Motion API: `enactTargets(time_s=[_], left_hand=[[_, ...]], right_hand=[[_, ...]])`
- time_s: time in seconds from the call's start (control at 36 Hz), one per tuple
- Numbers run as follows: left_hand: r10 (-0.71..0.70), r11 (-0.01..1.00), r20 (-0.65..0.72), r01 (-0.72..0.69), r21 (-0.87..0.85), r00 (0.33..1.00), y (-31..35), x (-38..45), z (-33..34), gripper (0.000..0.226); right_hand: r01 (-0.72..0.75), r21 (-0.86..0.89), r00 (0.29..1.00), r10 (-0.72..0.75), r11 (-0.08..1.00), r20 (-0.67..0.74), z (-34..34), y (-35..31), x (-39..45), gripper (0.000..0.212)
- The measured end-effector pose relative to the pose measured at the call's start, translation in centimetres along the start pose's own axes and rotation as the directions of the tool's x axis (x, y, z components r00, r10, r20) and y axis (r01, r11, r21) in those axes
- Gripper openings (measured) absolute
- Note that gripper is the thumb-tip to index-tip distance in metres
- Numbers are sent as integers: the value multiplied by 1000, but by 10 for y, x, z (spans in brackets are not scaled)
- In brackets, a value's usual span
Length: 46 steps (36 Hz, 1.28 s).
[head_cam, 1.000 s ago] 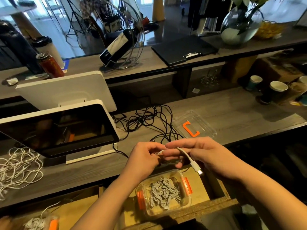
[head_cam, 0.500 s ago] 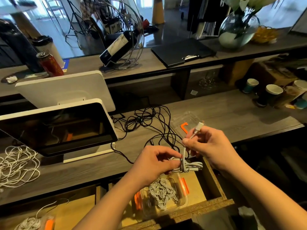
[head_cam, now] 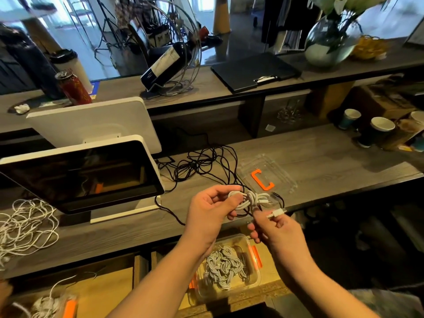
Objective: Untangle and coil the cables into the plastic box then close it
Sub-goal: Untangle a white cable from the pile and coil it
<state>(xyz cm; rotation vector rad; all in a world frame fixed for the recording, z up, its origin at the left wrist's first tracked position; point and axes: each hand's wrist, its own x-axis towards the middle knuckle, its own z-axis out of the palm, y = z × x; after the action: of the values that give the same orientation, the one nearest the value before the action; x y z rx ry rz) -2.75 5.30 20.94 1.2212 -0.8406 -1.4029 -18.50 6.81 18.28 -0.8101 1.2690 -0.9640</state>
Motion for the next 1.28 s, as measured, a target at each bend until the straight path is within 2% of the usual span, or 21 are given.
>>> enactTargets(time_s=[0.11,0.19,0.25,0.33,0.39,0.47,0.58,0.69,0.78,0.83,0.86,0.89,0.94,0.97,1.0,1.06,1.11,1.19,1.25,1.28], left_hand=[[6,1000,-108,-7,-5,994,-8,-2,5,16],[30,999,-165,-23,42,986,-10,-5,8,16],[80,988,-169,-56,140,982,-10,-6,9,15],[162,939,-117,-116,323,980,-10,-6,8,15],[174,894,-65,-130,428,983,-9,-7,7,16],[162,861,-1,-141,488,987,-7,-7,5,16],[158,840,44,-158,519,986,0,-6,4,17],[72,889,83,-102,446,994,4,-10,4,17],[58,867,105,-102,488,993,3,-10,1,18],[43,861,135,-105,497,990,2,-11,1,18],[40,861,149,-110,496,988,2,-11,1,18],[40,863,165,-118,492,985,2,-12,1,19],[39,875,204,-132,466,978,1,-13,1,21],[42,880,221,-140,454,974,1,-13,1,24],[48,881,234,-151,447,971,1,-12,1,27],[64,883,252,-172,436,966,1,-12,1,29],[72,898,262,-177,402,962,1,-12,1,31],[69,930,265,-158,331,962,0,-14,0,35],[71,925,268,-164,343,961,-1,-14,-1,34],[70,912,269,-171,373,961,-2,-13,-1,32]], right_hand=[[171,-180,978,-190,969,-91,15,-1,-17,14],[274,-395,939,-332,877,-85,20,0,-22,7],[367,-531,900,-436,763,-4,18,-1,-22,15],[539,-676,773,-613,502,161,10,-5,-18,24],[613,-692,697,-675,383,244,4,-8,-13,23],[683,-662,616,-730,308,295,-3,-12,-6,31],[724,-639,572,-743,259,347,-8,-14,0,29],[720,-680,537,-730,137,423,-10,-14,6,21],[738,-674,458,-740,8,492,-12,-16,12,14],[734,-677,434,-730,-54,528,-16,-18,18,14],[728,-684,449,-722,-46,527,-16,-19,19,18],[729,-684,495,-702,15,512,-17,-21,18,27],[688,-669,663,-618,280,424,-15,-26,11,43],[647,-657,729,-568,388,382,-14,-26,9,45],[619,-645,762,-539,447,358,-15,-25,8,41],[611,-627,768,-554,482,322,-16,-24,7,33],[623,-588,759,-581,516,294,-15,-26,6,34],[597,-497,786,-583,630,204,-14,-31,3,20],[564,-473,812,-559,677,168,-13,-32,3,20],[548,-504,821,-546,668,169,-12,-32,3,24]])
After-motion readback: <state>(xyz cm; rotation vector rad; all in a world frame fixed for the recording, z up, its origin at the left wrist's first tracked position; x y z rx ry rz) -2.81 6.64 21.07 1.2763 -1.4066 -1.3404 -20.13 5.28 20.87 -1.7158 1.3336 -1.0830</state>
